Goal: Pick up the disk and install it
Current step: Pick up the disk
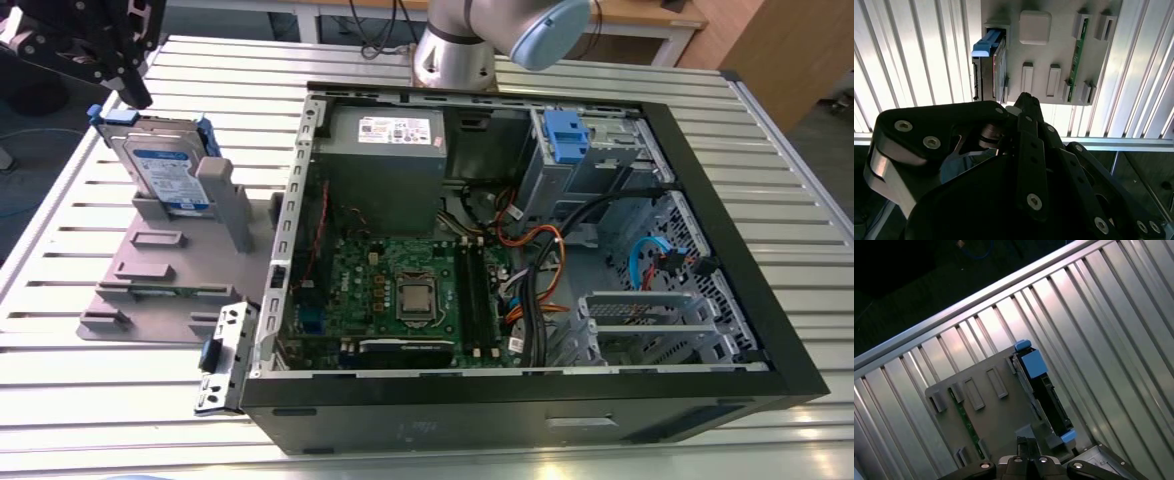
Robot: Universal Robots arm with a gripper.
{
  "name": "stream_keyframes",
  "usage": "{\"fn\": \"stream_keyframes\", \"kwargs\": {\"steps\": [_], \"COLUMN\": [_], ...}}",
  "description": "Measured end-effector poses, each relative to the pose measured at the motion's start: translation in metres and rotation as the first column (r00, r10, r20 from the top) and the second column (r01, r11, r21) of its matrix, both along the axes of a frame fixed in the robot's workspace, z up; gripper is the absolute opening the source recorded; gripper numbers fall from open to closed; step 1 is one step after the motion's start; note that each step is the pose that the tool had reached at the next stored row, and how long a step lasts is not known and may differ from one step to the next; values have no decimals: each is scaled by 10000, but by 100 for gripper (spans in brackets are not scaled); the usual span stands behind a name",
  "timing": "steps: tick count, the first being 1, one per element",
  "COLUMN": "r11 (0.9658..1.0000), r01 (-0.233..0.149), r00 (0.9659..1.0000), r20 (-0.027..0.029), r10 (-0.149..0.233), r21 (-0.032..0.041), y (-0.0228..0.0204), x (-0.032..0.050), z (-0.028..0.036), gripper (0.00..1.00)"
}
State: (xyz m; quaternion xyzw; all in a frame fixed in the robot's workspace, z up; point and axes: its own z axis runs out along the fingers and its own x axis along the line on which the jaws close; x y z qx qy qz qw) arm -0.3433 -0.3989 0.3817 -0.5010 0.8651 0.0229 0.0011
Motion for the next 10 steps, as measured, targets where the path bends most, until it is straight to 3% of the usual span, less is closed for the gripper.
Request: {"fn": "stream_keyframes", "kwargs": {"steps": [10], "r11": [9999], "r01": [-149], "r00": [9999], "r20": [0], "r10": [149], "r21": [0], "y": [0], "x": [0], "z": [0], "gripper": [11]}}
